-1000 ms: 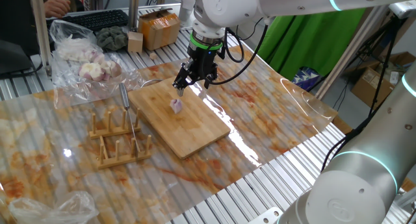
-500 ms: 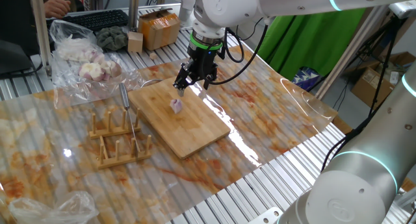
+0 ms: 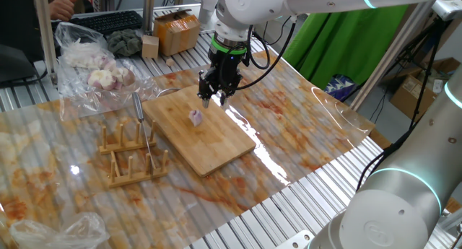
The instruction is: Chop the onions
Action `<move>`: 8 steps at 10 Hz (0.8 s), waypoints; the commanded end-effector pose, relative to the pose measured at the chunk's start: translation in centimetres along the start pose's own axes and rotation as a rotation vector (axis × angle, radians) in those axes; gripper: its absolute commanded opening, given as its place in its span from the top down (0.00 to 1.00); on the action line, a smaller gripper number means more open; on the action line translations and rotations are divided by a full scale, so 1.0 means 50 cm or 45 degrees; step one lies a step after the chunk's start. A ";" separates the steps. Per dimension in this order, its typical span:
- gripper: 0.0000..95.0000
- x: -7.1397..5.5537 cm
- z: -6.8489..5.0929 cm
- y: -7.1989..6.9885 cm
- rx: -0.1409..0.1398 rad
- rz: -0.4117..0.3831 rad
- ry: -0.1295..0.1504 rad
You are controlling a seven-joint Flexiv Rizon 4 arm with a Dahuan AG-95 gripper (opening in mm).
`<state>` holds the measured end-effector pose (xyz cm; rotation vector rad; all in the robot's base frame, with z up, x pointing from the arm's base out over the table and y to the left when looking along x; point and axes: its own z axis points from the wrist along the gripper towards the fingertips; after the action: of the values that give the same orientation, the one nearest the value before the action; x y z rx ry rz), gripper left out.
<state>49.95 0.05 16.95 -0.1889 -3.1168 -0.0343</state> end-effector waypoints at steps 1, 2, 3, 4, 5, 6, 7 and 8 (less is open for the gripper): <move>1.00 0.000 0.002 0.000 -0.004 0.001 -0.002; 1.00 0.000 0.004 0.006 -0.007 0.007 -0.003; 1.00 0.000 0.006 0.012 -0.006 0.014 -0.004; 1.00 0.000 0.008 0.017 -0.007 0.022 -0.004; 1.00 0.000 0.013 0.025 -0.010 0.040 -0.005; 1.00 0.000 0.017 0.034 -0.018 0.058 -0.004; 1.00 0.000 0.026 0.049 -0.033 0.083 -0.007; 1.00 0.000 0.034 0.063 -0.034 0.100 -0.010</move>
<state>50.27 3.13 15.41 -0.3080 -3.1131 -0.0752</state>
